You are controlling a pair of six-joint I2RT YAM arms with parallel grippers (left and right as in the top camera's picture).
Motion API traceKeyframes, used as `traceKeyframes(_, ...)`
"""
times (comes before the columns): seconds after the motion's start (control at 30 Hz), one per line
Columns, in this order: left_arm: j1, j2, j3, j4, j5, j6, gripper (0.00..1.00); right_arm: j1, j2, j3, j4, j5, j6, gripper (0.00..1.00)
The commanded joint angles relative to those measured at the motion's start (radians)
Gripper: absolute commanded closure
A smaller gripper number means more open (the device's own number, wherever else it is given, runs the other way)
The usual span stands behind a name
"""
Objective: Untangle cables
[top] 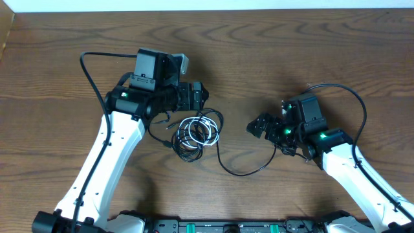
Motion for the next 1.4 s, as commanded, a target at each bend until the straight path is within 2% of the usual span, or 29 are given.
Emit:
traceKeyframes(0.0, 0.021, -0.01, 0.016, 0.0, -0.009, 0.007, 0.12, -0.002, -0.001, 0.001, -0.002, 0.01, 0.004, 0.01)
traceKeyframes(0.13, 0.044, -0.01, 0.016, 0.0, -0.009, -0.026, 0.12, -0.002, -0.001, 0.001, -0.002, 0.01, 0.004, 0.01)
traceKeyframes(1.2, 0.056, -0.011, 0.016, -0.007, -0.01, -0.024, 0.12, -0.002, -0.001, 0.001, -0.002, 0.01, 0.004, 0.01)
traceKeyframes(1.37, 0.055, -0.01, 0.016, -0.018, -0.145, -0.025, 0.12, -0.002, -0.001, 0.001, -0.002, 0.01, 0.004, 0.01)
